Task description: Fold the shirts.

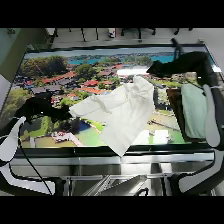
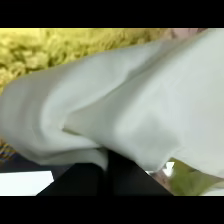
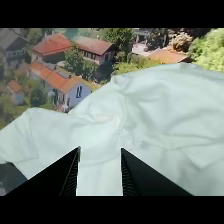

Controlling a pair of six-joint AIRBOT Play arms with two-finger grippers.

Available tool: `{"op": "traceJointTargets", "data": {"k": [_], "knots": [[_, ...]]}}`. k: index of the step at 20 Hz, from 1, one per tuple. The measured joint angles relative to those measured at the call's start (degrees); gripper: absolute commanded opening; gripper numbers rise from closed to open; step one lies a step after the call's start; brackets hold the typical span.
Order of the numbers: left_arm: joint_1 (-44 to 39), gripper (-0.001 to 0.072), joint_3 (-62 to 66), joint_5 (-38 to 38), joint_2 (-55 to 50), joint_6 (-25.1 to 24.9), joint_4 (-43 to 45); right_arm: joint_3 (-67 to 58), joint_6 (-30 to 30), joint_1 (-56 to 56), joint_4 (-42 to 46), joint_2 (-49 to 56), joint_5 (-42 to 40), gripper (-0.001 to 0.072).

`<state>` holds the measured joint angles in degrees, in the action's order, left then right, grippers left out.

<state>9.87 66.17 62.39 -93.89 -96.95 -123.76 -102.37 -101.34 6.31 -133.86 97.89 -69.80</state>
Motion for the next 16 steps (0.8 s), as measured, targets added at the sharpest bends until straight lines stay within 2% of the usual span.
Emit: {"op": "traceJointTargets", "data": {"k": [1,2,3,6,9,13,16], "knots": [[-0.04,0.0025,2.29,1.97,0.66,-0.02,-0.7,1.44,0.94,1.25,2.01,-2.6,-2.08,0.0303],[-0.17,0.0025,4.35,3.78,1.14,-0.04,-1.22,4.04,2.01,2.25,4.39,-5.73,-4.35,0.0361],[-0.17,0.0025,6.19,5.46,1.46,-0.02,-1.22,7.5,3.02,2.93,6.43,-8.83,-6.01,0.0463],[-0.15,0.0025,11.28,8.22,2.56,-0.02,-1.6,24.11,5.46,4.0,8.87,-18.56,-7.72,0.0468],[-0.13,0.0025,14.4,9.05,3.02,-0.04,-1.64,43.76,5.7,4.26,3.48,-24.98,-3.28,0.0467],[-0.2,0.0025,15.76,9.86,3.19,-0.04,-1.99,62.38,4.2,1.11,-2.82,-26.62,7.04,0.0465],[-0.2,0.0025,16.09,9.79,3.19,-0.04,-1.88,67.25,3.74,-3.13,-5.55,-23.71,13.49,0.0461]]}}
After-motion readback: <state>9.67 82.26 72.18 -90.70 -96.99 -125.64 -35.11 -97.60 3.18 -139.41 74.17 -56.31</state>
